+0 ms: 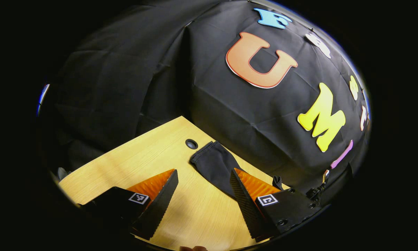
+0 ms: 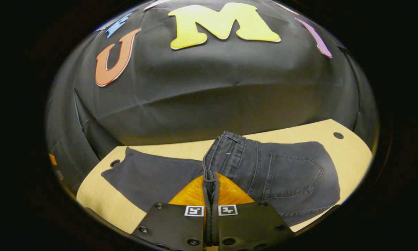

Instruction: Grasp the waist and the cuffs of the jeans and fold them to make the two legs overlap; first hold the waist and fold one-third of the jeans toward the cuffs, then hold the cuffs and fold the remaining one-third in the same direction to finish folding.

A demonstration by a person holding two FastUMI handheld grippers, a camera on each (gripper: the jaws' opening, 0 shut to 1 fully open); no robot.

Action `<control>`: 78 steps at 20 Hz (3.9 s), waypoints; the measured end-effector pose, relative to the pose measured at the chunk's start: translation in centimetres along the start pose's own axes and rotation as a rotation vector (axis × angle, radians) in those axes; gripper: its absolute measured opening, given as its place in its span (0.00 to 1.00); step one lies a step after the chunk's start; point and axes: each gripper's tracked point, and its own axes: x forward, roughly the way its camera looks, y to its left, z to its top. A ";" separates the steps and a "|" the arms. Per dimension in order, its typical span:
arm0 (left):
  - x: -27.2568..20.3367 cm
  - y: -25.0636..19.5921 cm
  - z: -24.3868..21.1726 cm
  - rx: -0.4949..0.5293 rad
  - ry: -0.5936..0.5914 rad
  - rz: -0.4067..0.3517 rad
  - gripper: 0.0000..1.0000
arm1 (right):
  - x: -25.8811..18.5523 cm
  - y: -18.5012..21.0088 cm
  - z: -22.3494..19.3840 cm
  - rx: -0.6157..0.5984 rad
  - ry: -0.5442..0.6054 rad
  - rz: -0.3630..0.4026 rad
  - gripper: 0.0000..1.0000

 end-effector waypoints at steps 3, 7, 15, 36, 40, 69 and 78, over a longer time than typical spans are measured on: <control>0.6 -0.2 -0.3 0.007 0.001 -0.007 0.97 | 0.4 0.9 -1.0 0.008 0.004 0.028 0.05; 1.2 -0.3 -0.4 0.011 0.005 -0.013 0.97 | 0.3 0.6 -1.9 -0.012 0.018 0.017 0.61; 3.7 -1.6 -1.6 0.003 0.030 -0.048 0.97 | -3.7 -2.7 6.5 -0.139 -0.197 -0.009 0.94; 21.1 2.4 -4.5 0.305 0.158 0.145 0.98 | -17.5 -15.1 18.6 -0.200 -0.444 -0.102 0.90; 21.7 2.3 -4.3 0.312 0.144 0.140 0.99 | -17.1 -15.7 18.3 -0.200 -0.427 -0.099 0.90; 17.5 -10.8 1.8 0.340 -0.050 -0.048 0.05 | -18.7 -22.2 18.6 -0.165 -0.418 -0.136 0.94; 12.0 -27.3 -2.2 0.412 -0.058 -0.235 0.05 | -21.7 -28.8 20.3 -0.084 -0.456 -0.178 0.90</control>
